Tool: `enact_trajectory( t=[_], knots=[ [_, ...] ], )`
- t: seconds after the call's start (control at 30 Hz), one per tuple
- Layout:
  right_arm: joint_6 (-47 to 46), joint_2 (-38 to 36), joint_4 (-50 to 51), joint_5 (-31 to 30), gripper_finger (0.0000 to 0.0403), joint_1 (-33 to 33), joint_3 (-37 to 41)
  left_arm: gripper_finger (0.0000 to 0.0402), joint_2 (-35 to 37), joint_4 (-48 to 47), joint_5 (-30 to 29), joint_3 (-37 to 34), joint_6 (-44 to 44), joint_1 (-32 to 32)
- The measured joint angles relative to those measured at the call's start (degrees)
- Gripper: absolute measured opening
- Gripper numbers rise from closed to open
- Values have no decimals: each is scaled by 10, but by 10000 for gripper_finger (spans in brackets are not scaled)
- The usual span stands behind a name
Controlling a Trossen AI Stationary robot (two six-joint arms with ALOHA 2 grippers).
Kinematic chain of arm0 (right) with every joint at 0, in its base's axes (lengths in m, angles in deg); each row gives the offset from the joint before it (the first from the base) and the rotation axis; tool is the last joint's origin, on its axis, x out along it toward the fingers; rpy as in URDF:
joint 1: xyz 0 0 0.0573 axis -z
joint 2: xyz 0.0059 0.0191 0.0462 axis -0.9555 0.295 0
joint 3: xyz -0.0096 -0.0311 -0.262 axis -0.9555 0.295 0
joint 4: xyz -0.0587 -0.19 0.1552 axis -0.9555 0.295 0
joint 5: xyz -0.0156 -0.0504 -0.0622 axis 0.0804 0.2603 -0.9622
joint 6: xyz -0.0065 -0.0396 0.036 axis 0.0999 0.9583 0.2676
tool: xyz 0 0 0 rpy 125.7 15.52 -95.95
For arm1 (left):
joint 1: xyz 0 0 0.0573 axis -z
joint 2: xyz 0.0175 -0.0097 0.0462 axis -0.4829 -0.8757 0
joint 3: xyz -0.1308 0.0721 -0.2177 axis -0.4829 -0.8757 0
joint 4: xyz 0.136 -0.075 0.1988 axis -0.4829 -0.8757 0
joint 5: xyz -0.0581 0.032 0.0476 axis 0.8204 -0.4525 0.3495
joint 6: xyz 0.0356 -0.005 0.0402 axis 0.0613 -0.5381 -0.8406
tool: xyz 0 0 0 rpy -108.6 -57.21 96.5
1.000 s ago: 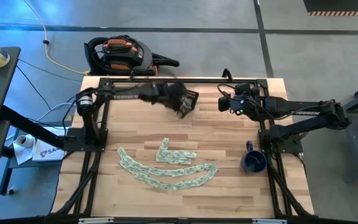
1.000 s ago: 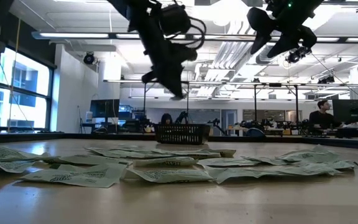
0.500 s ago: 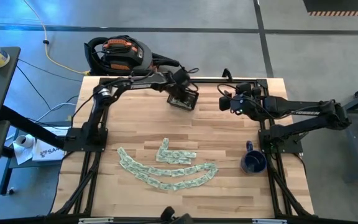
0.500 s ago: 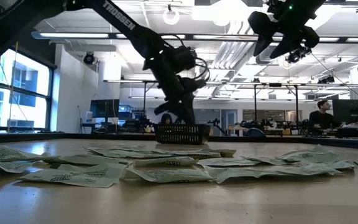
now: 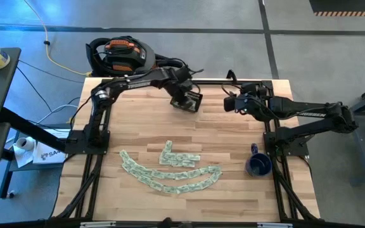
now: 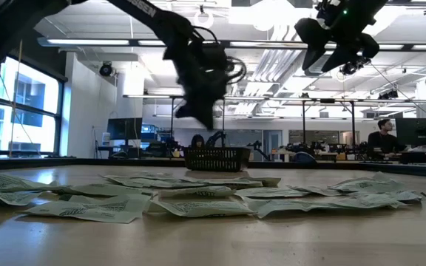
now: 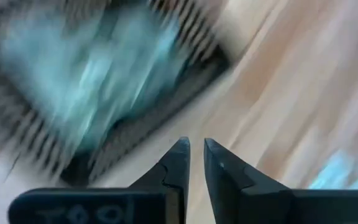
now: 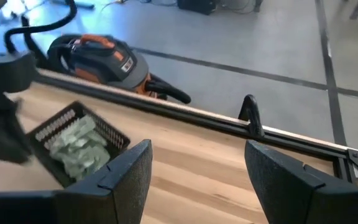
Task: Pick and place Stevia / Truvia into bins
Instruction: Put the stevia packet into the black bin
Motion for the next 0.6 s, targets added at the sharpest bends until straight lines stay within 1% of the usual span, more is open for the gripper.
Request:
enact_trajectory(
  t=[0.07, 0.13, 0.17, 0.23, 0.33, 0.43, 0.6],
  knots=[
    [4, 4, 0, 8, 245, 0, 0, 81, 3, -82, -59, -1, -5, 9],
    [2, 12, -1, 12, 245, 0, 0, 83, 3, -129, -118, -4, 1, 20],
    [2, 18, -3, 14, 245, 0, 0, 84, 4, -144, -139, -10, 8, 26],
    [1, 32, -11, 24, 245, 0, 0, 85, 6, -153, -155, -30, 30, 42],
    [1, 57, -28, 50, 245, 0, 0, 84, 29, -126, -160, -80, 78, 74],
    [0, 83, -48, 76, 245, -6, 0, 83, 79, -68, -166, -142, 136, 109],
    [0, 108, -87, 78, 245, -20, 0, 85, 178, 8, -205, -261, 266, 154]
  ],
)
